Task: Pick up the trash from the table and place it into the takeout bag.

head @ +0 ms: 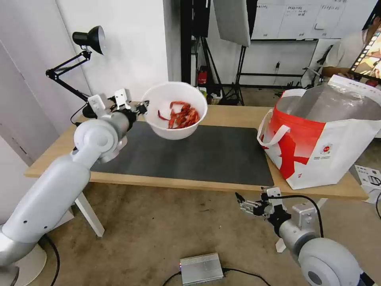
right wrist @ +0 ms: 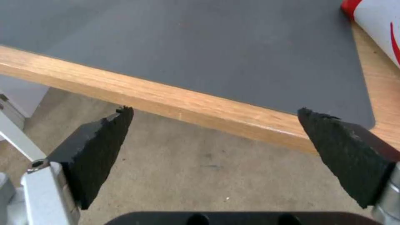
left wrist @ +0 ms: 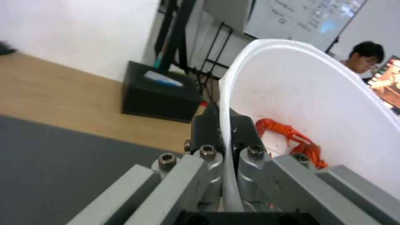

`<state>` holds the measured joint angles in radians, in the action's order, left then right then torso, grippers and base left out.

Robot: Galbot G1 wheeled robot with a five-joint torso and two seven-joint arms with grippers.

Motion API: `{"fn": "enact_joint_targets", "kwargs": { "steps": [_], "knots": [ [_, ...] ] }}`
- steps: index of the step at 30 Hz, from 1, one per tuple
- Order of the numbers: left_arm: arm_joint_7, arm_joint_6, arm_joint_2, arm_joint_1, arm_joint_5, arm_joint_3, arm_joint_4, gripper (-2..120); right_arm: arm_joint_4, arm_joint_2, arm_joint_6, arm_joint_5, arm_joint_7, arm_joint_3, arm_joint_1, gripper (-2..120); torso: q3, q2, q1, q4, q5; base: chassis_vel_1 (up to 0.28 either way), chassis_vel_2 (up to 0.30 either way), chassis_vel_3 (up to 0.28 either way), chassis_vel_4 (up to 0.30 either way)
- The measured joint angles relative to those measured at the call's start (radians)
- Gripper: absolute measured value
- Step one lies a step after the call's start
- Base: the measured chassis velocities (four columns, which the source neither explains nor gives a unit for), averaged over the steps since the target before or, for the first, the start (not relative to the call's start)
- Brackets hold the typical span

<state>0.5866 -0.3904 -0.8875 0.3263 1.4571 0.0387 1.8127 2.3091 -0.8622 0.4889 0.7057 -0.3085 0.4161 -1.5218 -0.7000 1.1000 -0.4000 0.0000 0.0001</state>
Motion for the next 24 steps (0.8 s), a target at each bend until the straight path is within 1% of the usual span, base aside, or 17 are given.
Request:
{"fn": "enact_joint_targets", "kwargs": {
  "steps": [2,3,6,7,10,11,13,17,20,21,24],
  "knots": [
    [0.008,0.000,-0.020,-0.044,0.007,0.037,-0.018,0,0.000,0.000,0.000,0.000,0.000,0.000,0.000,100,0.000,0.000,0.000,0.0001,0.0001,0.000,0.000,0.000,0.000],
    [0.008,0.000,-0.020,-0.044,0.007,0.037,-0.018,0,0.000,0.000,0.000,0.000,0.000,0.000,0.000,100,0.000,0.000,0.000,0.0001,0.0001,0.000,0.000,0.000,0.000],
    [0.019,-0.001,-0.060,-0.103,0.016,0.093,-0.050,0,0.000,0.000,0.000,0.000,0.000,0.000,0.000,100,0.000,0.000,0.000,-0.0003,0.0000,0.000,0.000,0.000,0.000],
    [0.019,-0.001,-0.060,-0.103,0.016,0.093,-0.050,0,0.000,0.000,0.000,0.000,0.000,0.000,0.000,100,0.000,0.000,0.000,-0.0003,0.0000,0.000,0.000,0.000,0.000],
    [0.029,-0.001,-0.096,-0.168,0.028,0.147,-0.085,0,0.000,0.000,0.000,0.000,0.000,0.000,0.000,100,0.000,0.000,0.000,-0.0001,0.0000,0.000,0.000,0.000,0.000],
    [0.029,-0.001,-0.096,-0.168,0.028,0.147,-0.085,0,0.000,0.000,0.000,0.000,0.000,0.000,0.000,100,0.000,0.000,0.000,-0.0001,0.0000,0.000,0.000,0.000,0.000],
    [0.037,-0.001,-0.124,-0.220,0.041,0.180,-0.109,0,0.000,0.000,0.000,0.000,0.000,0.000,0.000,100,0.000,0.000,0.000,0.0001,0.0000,0.000,0.000,0.000,0.000],
    [0.044,-0.001,-0.150,-0.265,0.051,0.201,-0.128,0,0.000,0.000,0.000,0.000,0.000,0.000,0.000,100,0.000,0.000,0.000,-0.0001,0.0002,0.000,0.000,0.000,0.000],
    [0.058,-0.001,-0.195,-0.339,0.066,0.233,-0.160,0,0.000,0.000,0.000,0.000,0.000,0.000,0.000,100,0.000,0.000,0.000,0.0000,0.0001,0.000,0.000,0.000,0.000],
    [0.058,-0.001,-0.195,-0.339,0.066,0.233,-0.160,0,0.000,0.000,0.000,0.000,0.000,0.000,0.000,100,0.000,0.000,0.000,0.0000,0.0001,0.000,0.000,0.000,0.000],
    [0.061,-0.001,-0.227,-0.401,0.078,0.263,-0.191,0,0.000,0.000,0.000,0.000,0.000,0.000,0.000,100,0.000,0.000,0.000,-0.0001,0.0001,0.000,0.000,0.000,0.000]
  ]
}}
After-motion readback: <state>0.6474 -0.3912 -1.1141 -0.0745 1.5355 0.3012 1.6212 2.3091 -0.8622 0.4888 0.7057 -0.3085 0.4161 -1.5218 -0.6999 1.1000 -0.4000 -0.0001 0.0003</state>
